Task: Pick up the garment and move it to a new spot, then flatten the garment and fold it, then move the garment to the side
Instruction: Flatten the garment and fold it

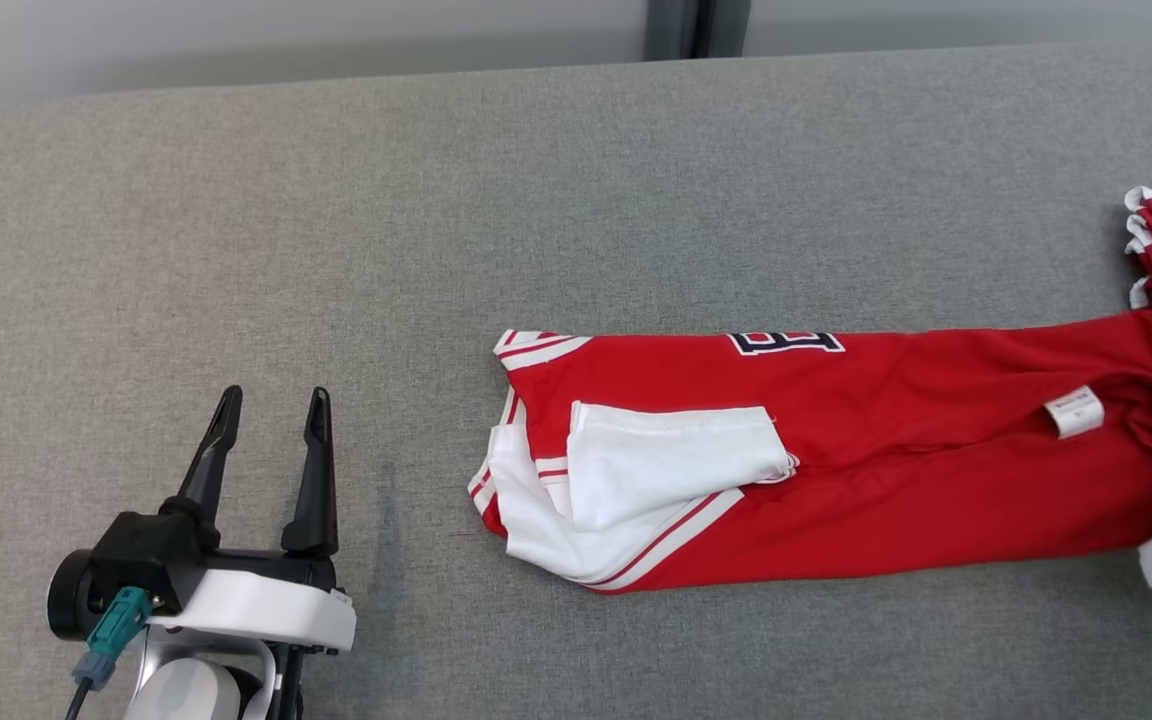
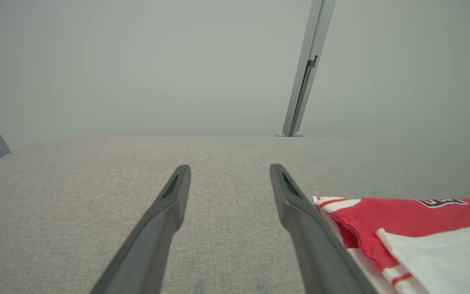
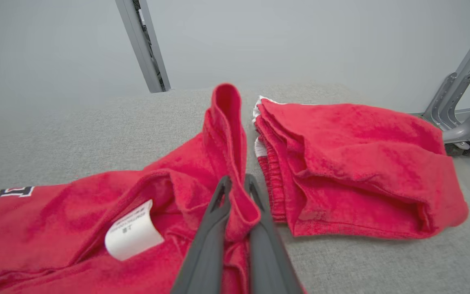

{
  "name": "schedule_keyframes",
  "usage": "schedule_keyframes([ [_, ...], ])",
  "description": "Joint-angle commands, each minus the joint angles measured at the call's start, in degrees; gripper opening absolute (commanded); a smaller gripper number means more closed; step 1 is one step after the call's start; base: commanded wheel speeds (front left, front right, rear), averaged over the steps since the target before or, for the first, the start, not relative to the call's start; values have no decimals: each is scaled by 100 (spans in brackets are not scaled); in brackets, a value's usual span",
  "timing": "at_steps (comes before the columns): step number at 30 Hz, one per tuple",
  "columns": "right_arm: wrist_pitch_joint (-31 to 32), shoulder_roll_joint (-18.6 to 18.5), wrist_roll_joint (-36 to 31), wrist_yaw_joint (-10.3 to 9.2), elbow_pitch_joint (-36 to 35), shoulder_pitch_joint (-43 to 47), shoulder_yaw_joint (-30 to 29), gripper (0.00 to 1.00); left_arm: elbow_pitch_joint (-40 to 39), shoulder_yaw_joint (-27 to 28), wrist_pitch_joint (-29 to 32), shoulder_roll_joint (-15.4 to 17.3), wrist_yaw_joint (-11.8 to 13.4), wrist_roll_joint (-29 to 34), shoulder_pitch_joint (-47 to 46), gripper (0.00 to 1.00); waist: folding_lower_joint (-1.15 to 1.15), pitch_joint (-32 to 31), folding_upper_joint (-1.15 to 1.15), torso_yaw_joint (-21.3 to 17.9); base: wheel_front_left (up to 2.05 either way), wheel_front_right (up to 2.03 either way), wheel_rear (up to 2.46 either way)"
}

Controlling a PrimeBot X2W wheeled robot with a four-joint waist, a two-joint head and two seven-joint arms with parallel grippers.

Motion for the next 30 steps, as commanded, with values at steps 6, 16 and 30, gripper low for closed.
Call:
schedule_keyframes([
  [6,773,543,-69,1,-1354,38,441,0,72,45,-23,-30,-51,35,109,100,0,-216,0,-8,0,0,0],
  [16,1485,1574,217,1,-2376,-192,1717,0,150,-52,-23,-121,-126,101,104,100,0,-389,0,215,0,0,0],
  [30,528,1846,1407,1,-727,-1080,3559,0,232,-93,-23,-296,-233,160,-113,100,0,-138,0,786,0,0,0],
])
